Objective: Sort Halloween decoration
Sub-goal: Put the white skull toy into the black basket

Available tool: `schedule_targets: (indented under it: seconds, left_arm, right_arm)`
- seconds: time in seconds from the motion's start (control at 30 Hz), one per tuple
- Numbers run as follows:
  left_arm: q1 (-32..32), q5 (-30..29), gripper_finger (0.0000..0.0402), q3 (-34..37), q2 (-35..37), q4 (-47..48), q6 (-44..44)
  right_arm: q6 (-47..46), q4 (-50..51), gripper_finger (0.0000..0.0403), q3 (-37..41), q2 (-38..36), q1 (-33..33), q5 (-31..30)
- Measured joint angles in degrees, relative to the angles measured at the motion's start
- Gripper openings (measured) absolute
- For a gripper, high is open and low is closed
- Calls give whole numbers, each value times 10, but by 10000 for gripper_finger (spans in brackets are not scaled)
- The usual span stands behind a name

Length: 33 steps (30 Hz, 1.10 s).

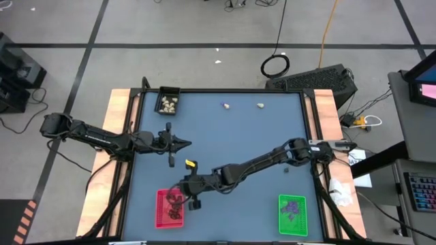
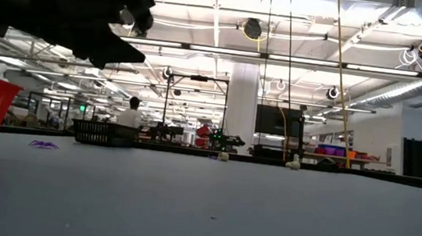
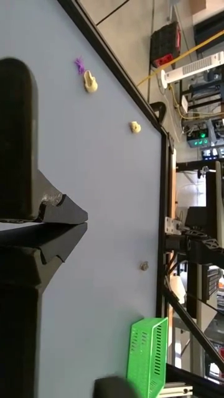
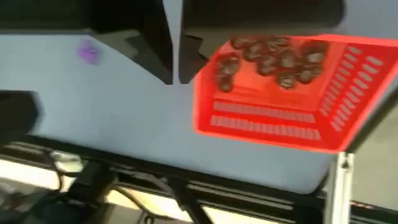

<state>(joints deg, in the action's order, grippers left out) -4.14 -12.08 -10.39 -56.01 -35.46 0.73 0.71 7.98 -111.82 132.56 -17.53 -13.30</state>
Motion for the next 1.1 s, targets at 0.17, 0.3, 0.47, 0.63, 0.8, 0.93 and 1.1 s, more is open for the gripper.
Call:
schedule_targets:
  seconds: [0.17,0.3,0.47,0.63,0.8,0.93,1.1]
  left_arm:
    - [0,0,2,0,0,0,3]
    - [0,0,2,0,0,0,3]
    - [0,-1,2,0,0,2,19]
    - [1,-8,2,-19,-2,42,31]
    - [4,-21,1,-61,-7,108,25]
    - [40,-16,1,-101,-25,164,18]
    - [109,41,1,-161,-66,245,17]
  right_arm:
    - [-1,-17,8,41,0,11,-1]
    - [-12,-86,1,105,0,19,0]
    - [-42,-150,1,183,-15,26,1]
    - [-60,-208,1,283,-69,26,-2]
    - [-67,-286,0,420,-151,28,-14]
    - [-79,-335,0,528,-222,35,-44]
    - [-82,-356,0,631,-316,31,-93]
